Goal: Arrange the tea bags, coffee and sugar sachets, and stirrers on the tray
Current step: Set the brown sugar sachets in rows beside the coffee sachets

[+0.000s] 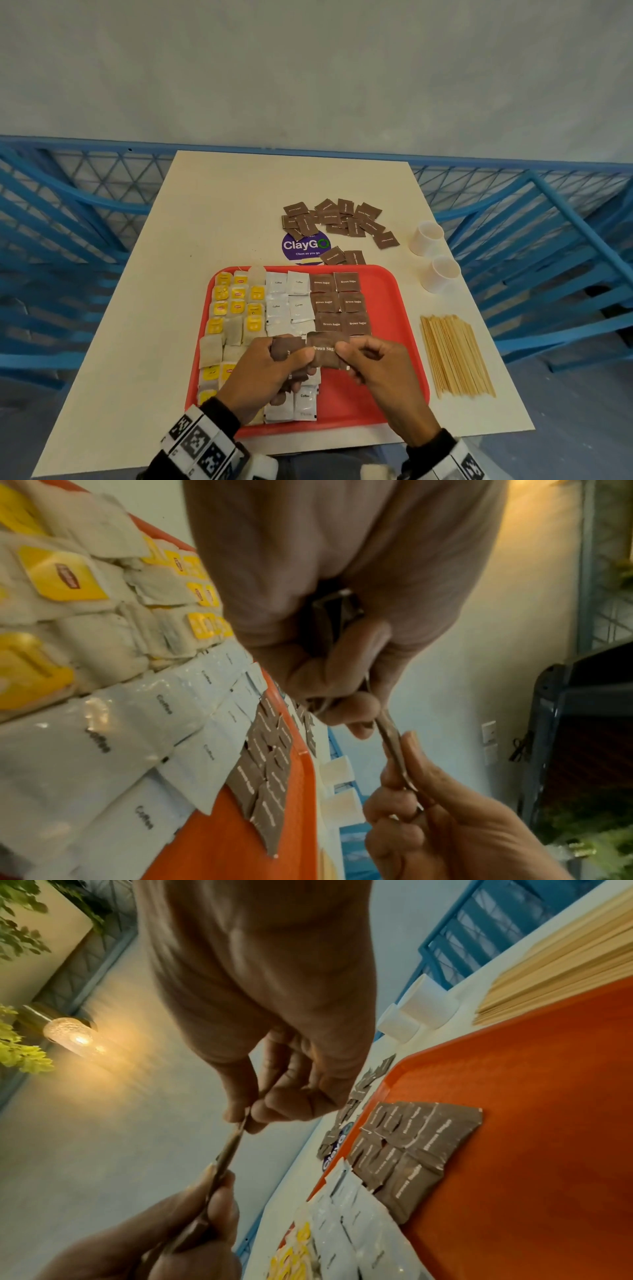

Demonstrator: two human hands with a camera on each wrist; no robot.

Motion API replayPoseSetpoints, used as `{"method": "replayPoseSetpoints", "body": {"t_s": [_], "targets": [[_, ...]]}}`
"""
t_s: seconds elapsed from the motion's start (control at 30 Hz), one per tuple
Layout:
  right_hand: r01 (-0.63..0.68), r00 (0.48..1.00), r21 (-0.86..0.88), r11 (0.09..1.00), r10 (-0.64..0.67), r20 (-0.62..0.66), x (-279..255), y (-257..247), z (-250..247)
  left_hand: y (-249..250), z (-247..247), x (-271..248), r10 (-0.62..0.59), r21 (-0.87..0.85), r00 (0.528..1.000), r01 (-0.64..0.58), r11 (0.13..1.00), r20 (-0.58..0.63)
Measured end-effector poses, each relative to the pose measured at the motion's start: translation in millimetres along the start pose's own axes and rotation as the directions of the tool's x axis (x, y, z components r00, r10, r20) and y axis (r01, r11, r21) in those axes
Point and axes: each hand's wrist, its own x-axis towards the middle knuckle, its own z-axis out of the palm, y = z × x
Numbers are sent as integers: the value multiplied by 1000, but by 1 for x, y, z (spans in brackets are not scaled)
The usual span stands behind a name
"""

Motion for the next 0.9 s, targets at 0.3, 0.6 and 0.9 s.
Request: {"method": "replayPoseSetpoints", "body": {"t_s": [0.3,0.6,0.9], "targets": [[-274,962,-271,923,258,-95,35,71,-38,-29,-30,-11,-130,-59,973,120,991,-193],[-220,975,-548,807,166,-147,42,83,-14,-37,-38,-14,-155,-102,969,138,985,-193],[-242,969,-604,759,154,-194,42,82,-17,-30,-31,-16,-160,-158,974,134,978,-160]]}}
